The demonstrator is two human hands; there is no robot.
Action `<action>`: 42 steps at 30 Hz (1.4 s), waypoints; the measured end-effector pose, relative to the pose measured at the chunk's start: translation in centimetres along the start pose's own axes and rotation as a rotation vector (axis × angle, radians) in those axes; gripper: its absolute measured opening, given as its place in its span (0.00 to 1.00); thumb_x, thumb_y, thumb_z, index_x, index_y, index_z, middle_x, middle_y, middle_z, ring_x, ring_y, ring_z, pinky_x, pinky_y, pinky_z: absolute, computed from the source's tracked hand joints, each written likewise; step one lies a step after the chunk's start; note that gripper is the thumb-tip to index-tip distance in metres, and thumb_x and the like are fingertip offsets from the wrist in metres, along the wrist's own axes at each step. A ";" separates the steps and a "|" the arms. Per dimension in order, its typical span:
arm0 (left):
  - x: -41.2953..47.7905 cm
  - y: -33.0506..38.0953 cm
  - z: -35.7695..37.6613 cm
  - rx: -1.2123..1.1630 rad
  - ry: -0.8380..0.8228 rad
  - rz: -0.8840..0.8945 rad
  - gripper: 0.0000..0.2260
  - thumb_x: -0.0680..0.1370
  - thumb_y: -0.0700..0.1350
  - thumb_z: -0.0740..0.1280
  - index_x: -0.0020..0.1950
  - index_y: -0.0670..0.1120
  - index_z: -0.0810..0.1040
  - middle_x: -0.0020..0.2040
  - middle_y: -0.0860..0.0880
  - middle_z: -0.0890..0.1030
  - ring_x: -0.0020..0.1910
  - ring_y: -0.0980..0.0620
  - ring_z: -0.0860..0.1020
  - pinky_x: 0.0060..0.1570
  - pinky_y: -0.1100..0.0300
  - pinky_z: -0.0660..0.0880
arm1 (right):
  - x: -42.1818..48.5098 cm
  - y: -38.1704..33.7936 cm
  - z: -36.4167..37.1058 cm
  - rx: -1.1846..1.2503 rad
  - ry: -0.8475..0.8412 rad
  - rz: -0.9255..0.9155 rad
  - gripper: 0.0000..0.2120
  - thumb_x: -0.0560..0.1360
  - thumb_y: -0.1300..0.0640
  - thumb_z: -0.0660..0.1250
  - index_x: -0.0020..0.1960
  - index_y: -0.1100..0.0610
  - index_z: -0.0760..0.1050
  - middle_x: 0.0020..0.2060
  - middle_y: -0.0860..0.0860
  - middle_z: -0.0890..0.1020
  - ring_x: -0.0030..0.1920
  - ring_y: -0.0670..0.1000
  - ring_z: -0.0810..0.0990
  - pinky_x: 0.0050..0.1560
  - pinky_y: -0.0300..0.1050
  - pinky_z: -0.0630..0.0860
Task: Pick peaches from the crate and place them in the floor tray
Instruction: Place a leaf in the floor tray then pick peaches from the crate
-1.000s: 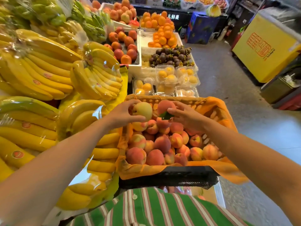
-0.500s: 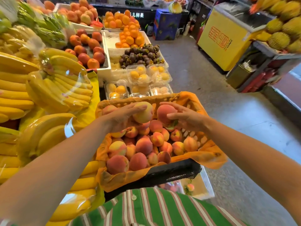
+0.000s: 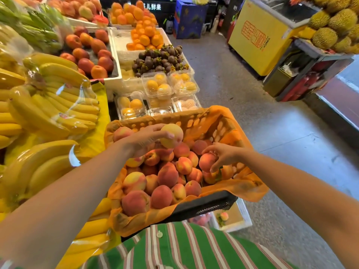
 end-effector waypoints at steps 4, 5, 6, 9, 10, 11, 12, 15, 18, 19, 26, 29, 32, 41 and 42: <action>0.5 -0.2 -0.6 -0.003 -0.048 -0.029 0.21 0.69 0.47 0.71 0.62 0.48 0.77 0.60 0.44 0.79 0.56 0.49 0.78 0.52 0.57 0.78 | 1.3 0.6 0.9 -0.078 -0.019 -0.036 0.34 0.68 0.53 0.77 0.71 0.49 0.67 0.64 0.52 0.70 0.64 0.53 0.70 0.61 0.46 0.70; 0.7 -0.3 -0.6 -0.008 -0.046 -0.040 0.22 0.71 0.47 0.71 0.65 0.46 0.75 0.62 0.43 0.78 0.55 0.49 0.79 0.48 0.59 0.78 | 1.7 0.8 1.2 -0.084 -0.026 -0.043 0.34 0.68 0.53 0.77 0.70 0.48 0.68 0.64 0.51 0.71 0.64 0.53 0.70 0.60 0.46 0.71; 1.0 -0.5 -0.7 -0.010 -0.038 -0.048 0.23 0.73 0.45 0.70 0.67 0.44 0.73 0.63 0.42 0.77 0.55 0.50 0.79 0.45 0.61 0.78 | 2.0 1.1 1.6 -0.082 -0.031 -0.045 0.33 0.68 0.53 0.77 0.69 0.48 0.68 0.64 0.51 0.72 0.63 0.54 0.71 0.60 0.48 0.72; 1.5 -0.8 -0.6 0.001 -0.026 -0.075 0.20 0.78 0.43 0.66 0.70 0.42 0.70 0.64 0.41 0.76 0.52 0.50 0.80 0.42 0.63 0.78 | 2.5 1.5 2.3 -0.044 -0.018 -0.046 0.31 0.69 0.54 0.76 0.69 0.48 0.69 0.63 0.51 0.73 0.62 0.53 0.72 0.60 0.49 0.72; 1.6 -0.9 -0.6 0.006 -0.023 -0.085 0.19 0.79 0.43 0.65 0.70 0.42 0.70 0.64 0.41 0.76 0.52 0.50 0.80 0.42 0.62 0.78 | 2.6 1.5 2.4 -0.039 -0.009 -0.051 0.31 0.69 0.53 0.76 0.69 0.49 0.69 0.64 0.51 0.73 0.62 0.53 0.72 0.61 0.49 0.72; 1.7 -0.8 -0.5 0.013 -0.023 -0.092 0.19 0.79 0.43 0.64 0.69 0.42 0.70 0.64 0.41 0.77 0.52 0.50 0.80 0.41 0.62 0.78 | 2.6 1.6 2.4 -0.038 -0.006 -0.054 0.30 0.70 0.53 0.75 0.69 0.49 0.68 0.64 0.51 0.73 0.63 0.53 0.71 0.62 0.49 0.71; 1.9 -0.9 -0.5 0.021 -0.020 -0.096 0.18 0.79 0.43 0.64 0.69 0.42 0.71 0.64 0.41 0.77 0.52 0.49 0.80 0.42 0.62 0.78 | 2.7 1.7 2.4 -0.037 -0.010 -0.053 0.30 0.71 0.52 0.75 0.70 0.49 0.68 0.66 0.51 0.72 0.65 0.53 0.70 0.63 0.48 0.70; 2.6 -0.9 -0.4 0.040 -0.018 -0.110 0.18 0.78 0.44 0.66 0.67 0.43 0.73 0.64 0.40 0.77 0.55 0.47 0.79 0.49 0.58 0.77 | 2.4 1.9 1.8 -0.009 0.016 -0.071 0.29 0.73 0.51 0.72 0.71 0.51 0.68 0.67 0.50 0.70 0.67 0.52 0.69 0.66 0.45 0.67; 3.2 -0.8 0.2 0.067 -0.029 -0.104 0.20 0.73 0.49 0.72 0.62 0.45 0.77 0.62 0.41 0.79 0.58 0.45 0.78 0.54 0.55 0.73 | 1.0 1.1 -0.1 0.292 0.172 -0.140 0.26 0.74 0.49 0.71 0.69 0.52 0.70 0.64 0.48 0.75 0.65 0.48 0.74 0.64 0.43 0.73; 3.5 -0.7 0.6 0.085 -0.036 -0.100 0.20 0.72 0.50 0.72 0.62 0.45 0.77 0.61 0.42 0.79 0.58 0.45 0.79 0.53 0.56 0.74 | 0.3 0.5 -0.9 0.427 0.217 -0.171 0.26 0.74 0.49 0.71 0.70 0.51 0.70 0.63 0.47 0.75 0.64 0.45 0.75 0.62 0.41 0.74; 5.1 -0.4 4.2 0.110 -0.151 -0.063 0.19 0.78 0.52 0.66 0.58 0.39 0.78 0.54 0.40 0.83 0.53 0.44 0.81 0.55 0.54 0.79 | -2.7 -2.8 -2.2 0.632 0.273 -0.290 0.31 0.69 0.56 0.76 0.69 0.52 0.68 0.60 0.50 0.75 0.57 0.48 0.80 0.55 0.42 0.79; 5.7 -0.4 4.3 0.326 -0.167 -0.011 0.22 0.78 0.59 0.63 0.56 0.42 0.80 0.52 0.42 0.83 0.50 0.46 0.80 0.52 0.54 0.77 | -3.0 -2.1 -2.3 0.597 0.317 -0.251 0.28 0.69 0.53 0.76 0.65 0.53 0.70 0.55 0.48 0.76 0.52 0.43 0.80 0.49 0.37 0.79; 6.1 -0.2 3.2 0.576 -0.050 0.058 0.17 0.79 0.56 0.62 0.58 0.46 0.79 0.54 0.47 0.81 0.53 0.50 0.78 0.51 0.56 0.74 | -2.3 -0.4 -2.3 0.421 0.280 -0.146 0.29 0.67 0.45 0.76 0.64 0.49 0.71 0.53 0.49 0.77 0.52 0.48 0.79 0.50 0.41 0.79; 5.3 -0.2 -1.4 0.971 0.177 0.272 0.08 0.76 0.47 0.65 0.51 0.51 0.83 0.49 0.51 0.83 0.49 0.50 0.78 0.52 0.50 0.76 | 2.1 1.0 -3.3 -0.491 0.177 0.062 0.33 0.68 0.42 0.73 0.67 0.54 0.68 0.58 0.54 0.77 0.56 0.56 0.77 0.53 0.52 0.77; 4.9 -0.2 -1.9 1.000 0.197 0.306 0.08 0.75 0.46 0.65 0.50 0.51 0.83 0.47 0.51 0.83 0.47 0.50 0.79 0.50 0.50 0.77 | 2.5 1.0 -3.3 -0.571 0.153 0.066 0.32 0.68 0.43 0.73 0.68 0.54 0.68 0.57 0.54 0.78 0.55 0.57 0.77 0.52 0.52 0.78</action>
Point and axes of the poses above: each hand's wrist, its own x-axis towards the middle knuckle, its own z-axis out of the palm, y = z × x, the point moved 1 cm from there along x, towards the middle knuckle
